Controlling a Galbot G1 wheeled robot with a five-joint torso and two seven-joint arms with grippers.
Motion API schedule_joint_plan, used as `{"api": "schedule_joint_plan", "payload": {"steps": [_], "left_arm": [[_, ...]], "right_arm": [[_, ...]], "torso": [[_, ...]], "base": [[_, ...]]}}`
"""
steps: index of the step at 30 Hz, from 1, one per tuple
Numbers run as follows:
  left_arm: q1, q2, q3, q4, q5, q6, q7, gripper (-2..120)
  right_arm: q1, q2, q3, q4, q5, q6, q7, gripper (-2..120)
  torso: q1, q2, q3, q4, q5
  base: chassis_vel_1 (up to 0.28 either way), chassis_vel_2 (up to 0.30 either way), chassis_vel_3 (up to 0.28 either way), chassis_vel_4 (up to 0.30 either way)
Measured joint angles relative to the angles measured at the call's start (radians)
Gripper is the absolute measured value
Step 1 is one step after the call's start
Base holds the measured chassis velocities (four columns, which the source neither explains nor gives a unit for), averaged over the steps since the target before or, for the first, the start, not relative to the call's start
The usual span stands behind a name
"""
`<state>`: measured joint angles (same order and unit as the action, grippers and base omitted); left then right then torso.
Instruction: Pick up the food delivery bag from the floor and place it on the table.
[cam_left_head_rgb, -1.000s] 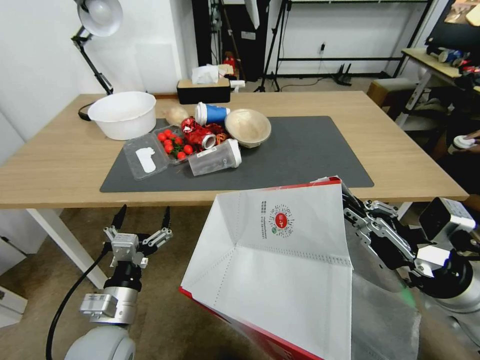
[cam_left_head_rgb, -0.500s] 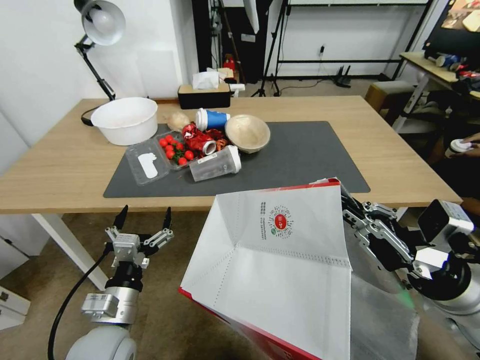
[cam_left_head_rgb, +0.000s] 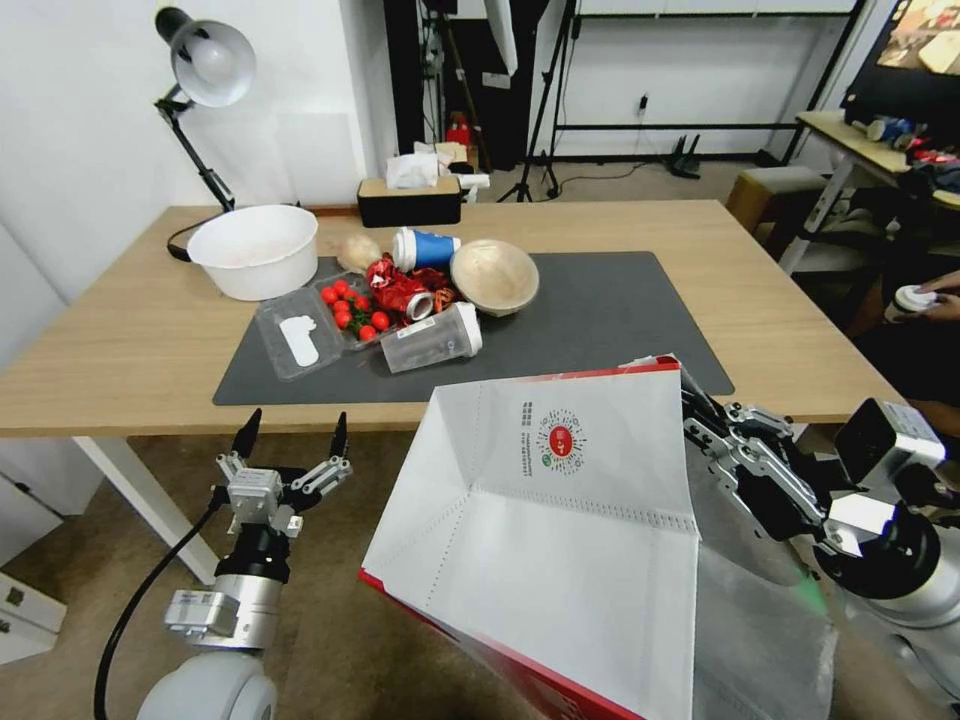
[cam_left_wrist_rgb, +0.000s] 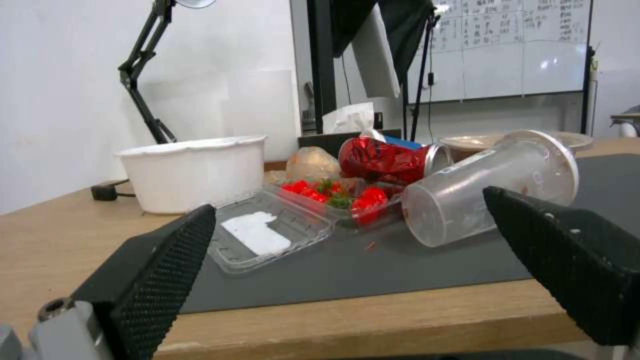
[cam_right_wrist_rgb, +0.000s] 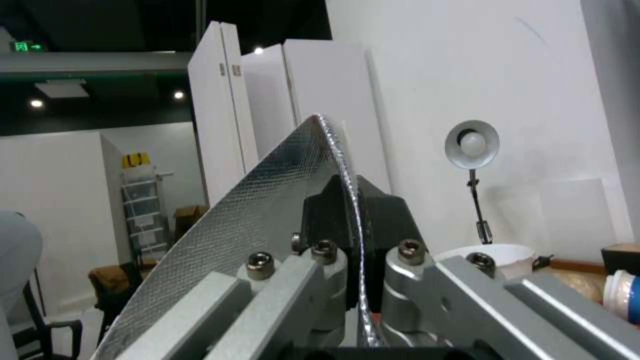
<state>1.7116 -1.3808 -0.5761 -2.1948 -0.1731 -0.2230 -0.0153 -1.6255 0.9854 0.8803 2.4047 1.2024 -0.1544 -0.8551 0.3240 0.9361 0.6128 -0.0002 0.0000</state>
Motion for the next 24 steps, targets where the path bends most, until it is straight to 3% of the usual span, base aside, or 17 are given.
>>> {"api": "schedule_joint_plan", "payload": {"steps": [14,24], "left_arm": [[0.001,-0.001,-0.003,0.0,0.017,0.0,-0.003,100],[0.0,-0.004,0.008,-0.002,0.016,0.004,-0.009,100]], "right_arm": [[0.022,-0.005,-0.01,0.003,0.016,0.0,0.011,0],[0.071,-0.065,0.008,0.017,0.089,0.002,0.076,0]], "torso": [[-0.002,-0.005,-0.003,0.0,0.0001],[-0.003,-0.008,-0.005,0.0001,0.0]], "base": [[0.0,0.0,0.0,0.0],[0.0,0.0,0.0,0.0]]}}
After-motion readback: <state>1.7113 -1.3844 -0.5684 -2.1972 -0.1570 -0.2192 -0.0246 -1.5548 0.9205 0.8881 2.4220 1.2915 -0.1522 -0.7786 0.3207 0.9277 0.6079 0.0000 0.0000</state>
